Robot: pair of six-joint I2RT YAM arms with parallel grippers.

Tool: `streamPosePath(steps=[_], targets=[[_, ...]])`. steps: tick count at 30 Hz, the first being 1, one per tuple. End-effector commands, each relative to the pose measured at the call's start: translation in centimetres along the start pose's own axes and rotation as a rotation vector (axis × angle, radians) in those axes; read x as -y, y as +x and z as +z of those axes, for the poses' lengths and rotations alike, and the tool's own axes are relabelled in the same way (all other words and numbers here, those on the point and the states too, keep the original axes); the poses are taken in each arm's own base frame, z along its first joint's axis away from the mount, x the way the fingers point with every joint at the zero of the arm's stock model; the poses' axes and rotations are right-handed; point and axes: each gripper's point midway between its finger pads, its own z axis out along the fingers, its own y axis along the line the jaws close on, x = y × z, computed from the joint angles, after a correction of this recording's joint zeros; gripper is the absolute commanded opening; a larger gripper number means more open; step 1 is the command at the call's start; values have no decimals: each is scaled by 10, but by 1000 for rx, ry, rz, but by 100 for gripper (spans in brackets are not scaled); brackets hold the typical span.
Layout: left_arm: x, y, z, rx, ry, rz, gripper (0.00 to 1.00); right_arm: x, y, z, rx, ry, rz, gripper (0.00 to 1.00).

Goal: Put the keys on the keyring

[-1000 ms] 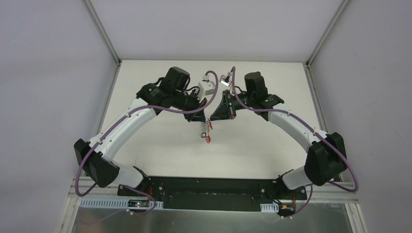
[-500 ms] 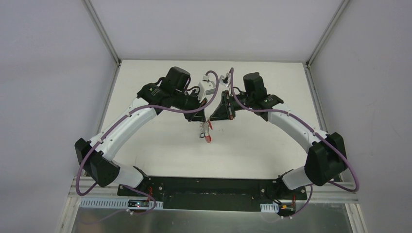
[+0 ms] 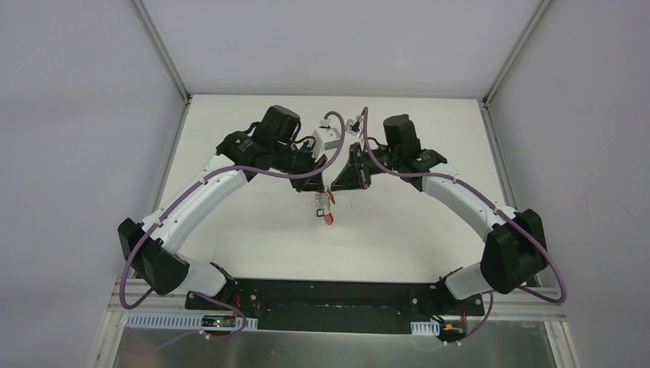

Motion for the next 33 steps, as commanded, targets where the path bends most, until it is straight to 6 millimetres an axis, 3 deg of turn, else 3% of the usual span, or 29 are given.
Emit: streamPosePath(steps=[1, 10, 25, 33], targets=[[10, -19, -6, 56, 24, 34, 0, -14, -23, -5, 43, -8, -80, 0], [10, -21, -4, 54, 27, 25, 0, -17, -26, -4, 47, -6, -76, 0], [5, -24, -5, 58, -12, -13, 0, 5, -27, -1, 52, 126, -71, 0], [8, -23, -7, 90, 3, 33, 0, 5, -20, 1, 36, 95, -82, 0]])
